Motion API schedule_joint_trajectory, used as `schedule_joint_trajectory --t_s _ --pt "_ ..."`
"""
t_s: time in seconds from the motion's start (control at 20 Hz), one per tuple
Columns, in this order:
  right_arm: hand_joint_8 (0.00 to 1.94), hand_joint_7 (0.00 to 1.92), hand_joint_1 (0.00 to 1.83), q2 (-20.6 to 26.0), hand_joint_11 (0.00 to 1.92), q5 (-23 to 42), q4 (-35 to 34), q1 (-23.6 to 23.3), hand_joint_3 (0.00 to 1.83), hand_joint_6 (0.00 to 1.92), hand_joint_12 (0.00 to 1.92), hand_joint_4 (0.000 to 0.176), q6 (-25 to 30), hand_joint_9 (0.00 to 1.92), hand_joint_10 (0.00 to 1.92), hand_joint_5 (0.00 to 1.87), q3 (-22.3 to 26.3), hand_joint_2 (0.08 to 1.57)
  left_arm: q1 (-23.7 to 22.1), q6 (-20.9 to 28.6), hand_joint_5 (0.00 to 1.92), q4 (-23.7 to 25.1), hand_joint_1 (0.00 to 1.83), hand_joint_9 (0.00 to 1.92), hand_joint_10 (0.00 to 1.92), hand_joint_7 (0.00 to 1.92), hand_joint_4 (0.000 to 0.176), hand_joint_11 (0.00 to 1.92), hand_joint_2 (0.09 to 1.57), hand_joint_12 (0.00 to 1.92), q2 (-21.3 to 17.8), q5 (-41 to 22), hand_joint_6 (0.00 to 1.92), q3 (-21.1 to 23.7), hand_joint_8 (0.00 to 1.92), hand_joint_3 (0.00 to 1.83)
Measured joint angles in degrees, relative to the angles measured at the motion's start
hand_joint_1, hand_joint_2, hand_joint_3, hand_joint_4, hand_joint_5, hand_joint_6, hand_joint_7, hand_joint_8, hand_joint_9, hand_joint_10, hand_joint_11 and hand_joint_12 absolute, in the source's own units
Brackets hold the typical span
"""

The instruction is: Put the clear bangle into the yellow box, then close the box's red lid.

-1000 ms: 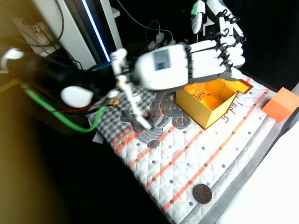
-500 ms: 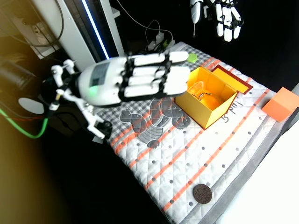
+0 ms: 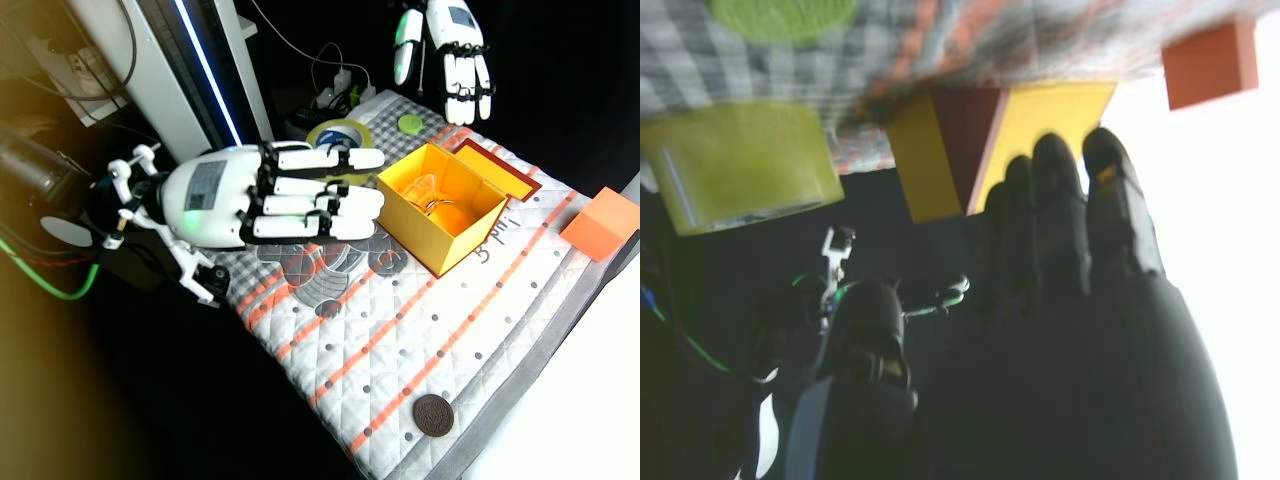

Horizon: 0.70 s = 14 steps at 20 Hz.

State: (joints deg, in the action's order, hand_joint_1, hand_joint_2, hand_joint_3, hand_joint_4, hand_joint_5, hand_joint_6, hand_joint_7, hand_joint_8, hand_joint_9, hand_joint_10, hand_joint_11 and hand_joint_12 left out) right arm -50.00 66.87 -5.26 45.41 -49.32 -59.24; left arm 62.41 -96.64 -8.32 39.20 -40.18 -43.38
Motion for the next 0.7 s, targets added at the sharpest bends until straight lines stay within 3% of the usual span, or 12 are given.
schedule_joint_trajectory --t_s 0.05,0.2,0.55,0.7 --pt "0.01 0.27 0.23 0.0 0.00 0.0 0.2 0.0 0.00 0.00 0.00 0.176 0.0 0.09 0.01 0.20 0.0 1.06 -0.3 0.0 0.11 1.1 0.00 0.08 0.00 0.09 0.000 0.00 1.36 0.09 0.6 1.8 0.00 -0.2 0.00 0.02" --pt "0.01 0.29 0.25 0.0 0.00 0.1 -0.1 0.6 0.00 0.01 0.00 0.176 0.1 0.11 0.01 0.21 0.0 1.06 -0.3 0.0 0.17 0.8 0.00 0.09 0.00 0.14 0.000 0.03 1.39 0.10 0.8 3.3 0.01 -0.2 0.00 0.01" --pt "0.01 0.31 0.23 -0.1 0.00 0.1 -0.5 1.3 0.00 0.00 0.00 0.176 0.5 0.13 0.01 0.21 0.0 1.06 -2.5 0.0 0.05 0.8 0.00 0.00 0.00 0.03 0.000 0.00 1.43 0.07 3.8 6.4 0.00 -2.7 0.00 0.02" --pt "0.00 0.31 0.22 -0.1 0.00 0.1 -0.7 1.3 0.00 0.00 0.00 0.160 0.6 0.13 0.01 0.19 0.0 1.07 -3.1 0.0 0.07 0.8 0.00 0.03 0.00 0.06 0.000 0.03 1.50 0.09 5.4 8.5 0.00 -3.9 0.00 0.02"
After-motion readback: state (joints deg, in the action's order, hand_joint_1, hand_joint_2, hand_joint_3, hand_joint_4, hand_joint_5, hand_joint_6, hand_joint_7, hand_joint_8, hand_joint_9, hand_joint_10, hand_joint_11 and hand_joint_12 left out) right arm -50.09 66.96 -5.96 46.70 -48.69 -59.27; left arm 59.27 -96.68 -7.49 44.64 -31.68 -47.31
